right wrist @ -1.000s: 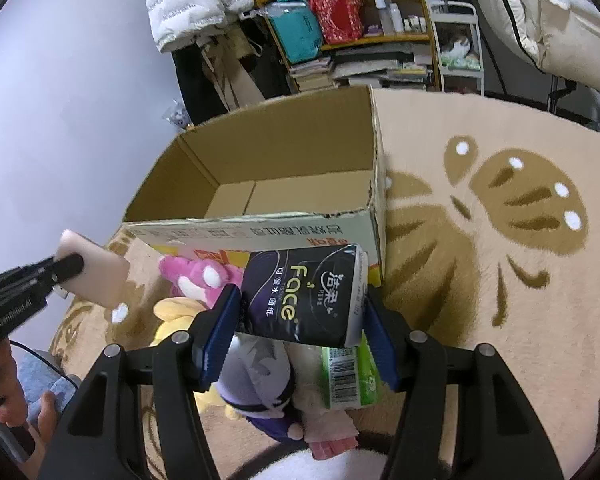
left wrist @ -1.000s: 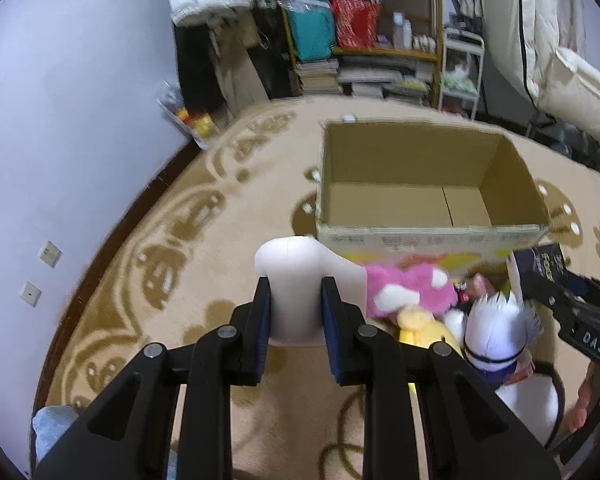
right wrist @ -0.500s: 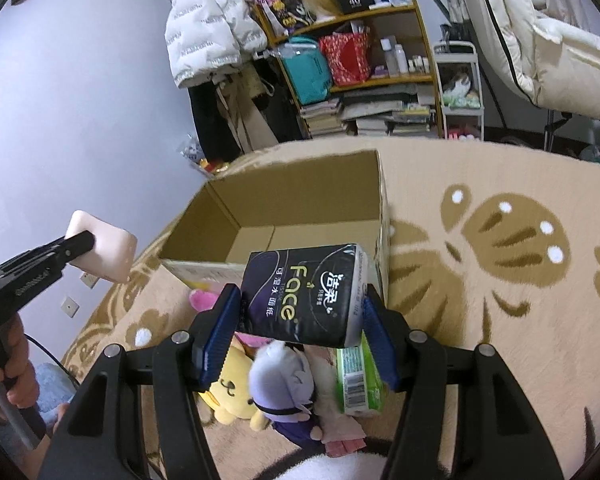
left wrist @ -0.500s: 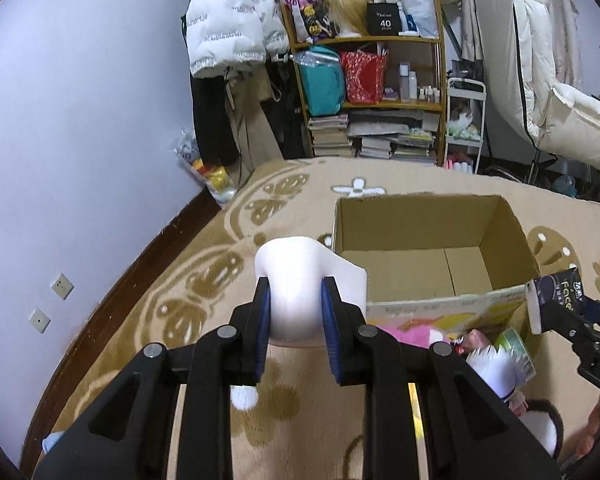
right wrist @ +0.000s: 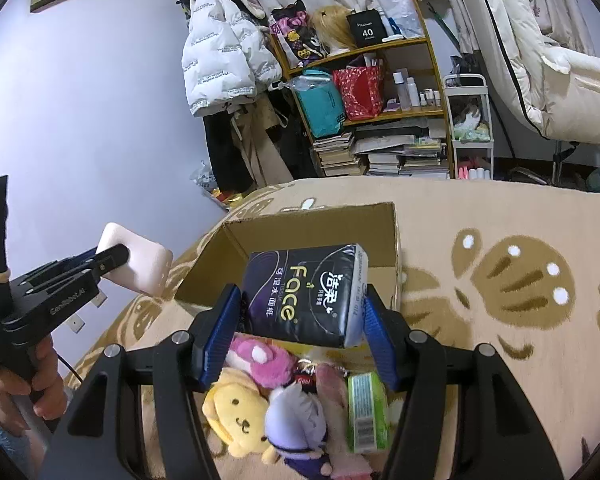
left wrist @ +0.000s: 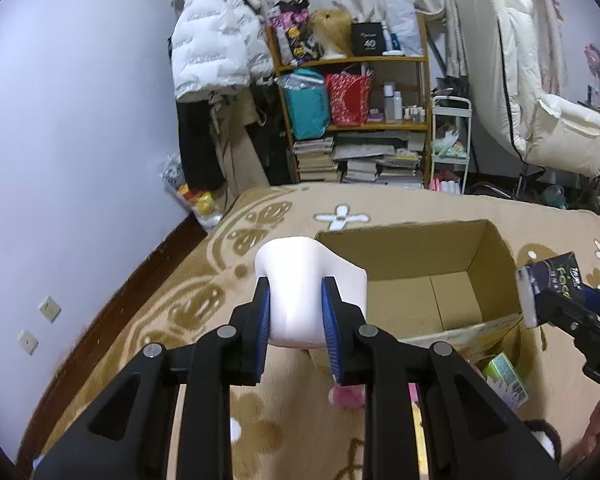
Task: Organize soft objects
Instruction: 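Carry both items into the box and open both tools to release them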
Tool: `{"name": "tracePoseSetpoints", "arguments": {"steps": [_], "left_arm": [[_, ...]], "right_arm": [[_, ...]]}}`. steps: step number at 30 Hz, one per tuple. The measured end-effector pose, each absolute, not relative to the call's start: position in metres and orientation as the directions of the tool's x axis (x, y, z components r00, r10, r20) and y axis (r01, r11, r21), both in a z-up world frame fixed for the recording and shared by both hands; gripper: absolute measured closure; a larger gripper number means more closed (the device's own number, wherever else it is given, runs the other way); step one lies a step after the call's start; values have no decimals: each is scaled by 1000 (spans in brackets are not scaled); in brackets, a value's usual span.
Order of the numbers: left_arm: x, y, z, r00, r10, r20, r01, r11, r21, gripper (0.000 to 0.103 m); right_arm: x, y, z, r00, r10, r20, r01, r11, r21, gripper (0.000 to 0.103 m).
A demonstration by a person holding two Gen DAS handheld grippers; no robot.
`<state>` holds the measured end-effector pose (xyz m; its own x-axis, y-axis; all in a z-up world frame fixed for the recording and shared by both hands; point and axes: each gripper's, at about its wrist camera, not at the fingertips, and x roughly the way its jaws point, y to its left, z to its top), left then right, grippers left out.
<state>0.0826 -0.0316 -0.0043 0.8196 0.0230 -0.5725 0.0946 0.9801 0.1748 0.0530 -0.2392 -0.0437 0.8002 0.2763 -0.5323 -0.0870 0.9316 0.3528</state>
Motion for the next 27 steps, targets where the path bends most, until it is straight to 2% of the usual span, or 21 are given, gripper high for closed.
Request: {"name": "tracePoseSetpoints", "arguments": {"steps": [11, 27], "left_arm": [[104, -54, -4, 840, -2, -542, 137, 968, 209, 79], [144, -75, -39, 769, -28, -638, 189, 964, 185, 75]], "right_arm": [[82, -236, -41, 805, 263, -532, -101, 944, 314, 39], [105, -243, -65, 783, 284, -553, -116, 941, 319, 39]]}}
